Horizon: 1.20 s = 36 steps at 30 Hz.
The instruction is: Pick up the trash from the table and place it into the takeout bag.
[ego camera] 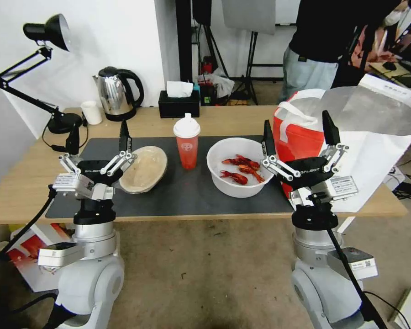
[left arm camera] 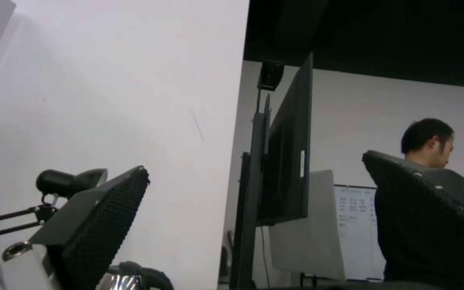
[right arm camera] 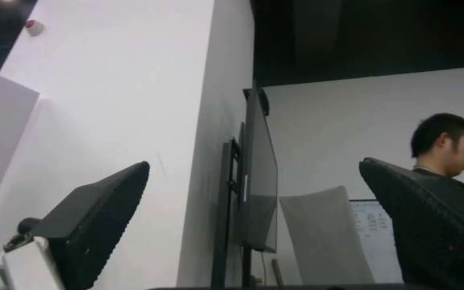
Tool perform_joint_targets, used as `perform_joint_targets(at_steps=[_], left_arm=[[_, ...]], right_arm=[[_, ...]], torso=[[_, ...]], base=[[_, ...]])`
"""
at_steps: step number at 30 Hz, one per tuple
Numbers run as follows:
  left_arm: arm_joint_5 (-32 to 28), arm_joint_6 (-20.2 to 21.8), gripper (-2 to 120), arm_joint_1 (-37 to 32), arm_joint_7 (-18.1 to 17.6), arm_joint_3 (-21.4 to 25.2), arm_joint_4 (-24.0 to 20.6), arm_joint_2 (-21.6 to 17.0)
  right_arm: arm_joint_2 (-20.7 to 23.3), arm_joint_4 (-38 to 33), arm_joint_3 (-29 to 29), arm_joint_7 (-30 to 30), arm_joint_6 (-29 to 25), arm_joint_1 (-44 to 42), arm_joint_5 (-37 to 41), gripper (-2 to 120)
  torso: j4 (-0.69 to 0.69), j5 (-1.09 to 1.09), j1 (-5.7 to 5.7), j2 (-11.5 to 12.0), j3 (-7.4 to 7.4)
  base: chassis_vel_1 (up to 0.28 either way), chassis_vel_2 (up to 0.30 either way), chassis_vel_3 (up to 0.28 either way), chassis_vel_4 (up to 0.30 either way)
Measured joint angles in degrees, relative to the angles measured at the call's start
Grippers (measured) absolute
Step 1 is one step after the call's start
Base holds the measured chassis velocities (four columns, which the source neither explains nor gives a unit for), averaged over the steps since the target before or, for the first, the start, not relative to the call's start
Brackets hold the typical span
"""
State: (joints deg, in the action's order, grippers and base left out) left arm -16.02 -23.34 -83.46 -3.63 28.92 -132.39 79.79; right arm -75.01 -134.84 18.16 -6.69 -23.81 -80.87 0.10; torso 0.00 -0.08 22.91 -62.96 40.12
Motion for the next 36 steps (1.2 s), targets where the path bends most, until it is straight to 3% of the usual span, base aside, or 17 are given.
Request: perform_joint_targets(at_steps=[19, 26, 27, 35, 36], left_arm=[[0.0, 0.0, 100, -0.4, 0.2, 0.0, -0.3, 0.3], [-0.3, -0.1, 100, -0.9, 1.1, 0.1, -0.5, 0.4], [-0.3, -0.1, 100, -0.9, 1.1, 0.1, -0.5, 0.4], [-0.6, -0.1, 100, -0.4, 1.3, 0.2, -0.5, 0.3], [-0.6, -0.1, 100, -0.4, 1.3, 0.2, -0.5, 0.3]], right_arm=[[6.5, -0.2, -0.1, 2.6, 1.5, 1.3, 4.9, 100], [17.7, -0.7, -0.1, 3.2, 6.8, 4.2, 14.4, 100], [17.7, -0.7, -0.1, 3.2, 6.8, 4.2, 14.4, 100], [35.6, -2.7, -0.6, 2.3, 12.6, 6.7, 29.9, 100], [35.6, -2.7, -0.6, 2.3, 12.6, 6.7, 29.9, 100]], torso=[[0.00, 0.00, 0.00, 0.0, 0.00], [0.00, 0.01, 0.00, 0.0, 0.00], [0.00, 0.01, 0.00, 0.0, 0.00], [0.00, 0.02, 0.00, 0.0, 0.00], [0.00, 0.02, 0.00, 0.0, 0.00]], base=[[0.000, 0.000, 0.000, 0.000], [0.000, 0.000, 0.000, 0.000], [0.000, 0.000, 0.000, 0.000], [0.000, 0.000, 0.000, 0.000], [0.000, 0.000, 0.000, 0.000]])
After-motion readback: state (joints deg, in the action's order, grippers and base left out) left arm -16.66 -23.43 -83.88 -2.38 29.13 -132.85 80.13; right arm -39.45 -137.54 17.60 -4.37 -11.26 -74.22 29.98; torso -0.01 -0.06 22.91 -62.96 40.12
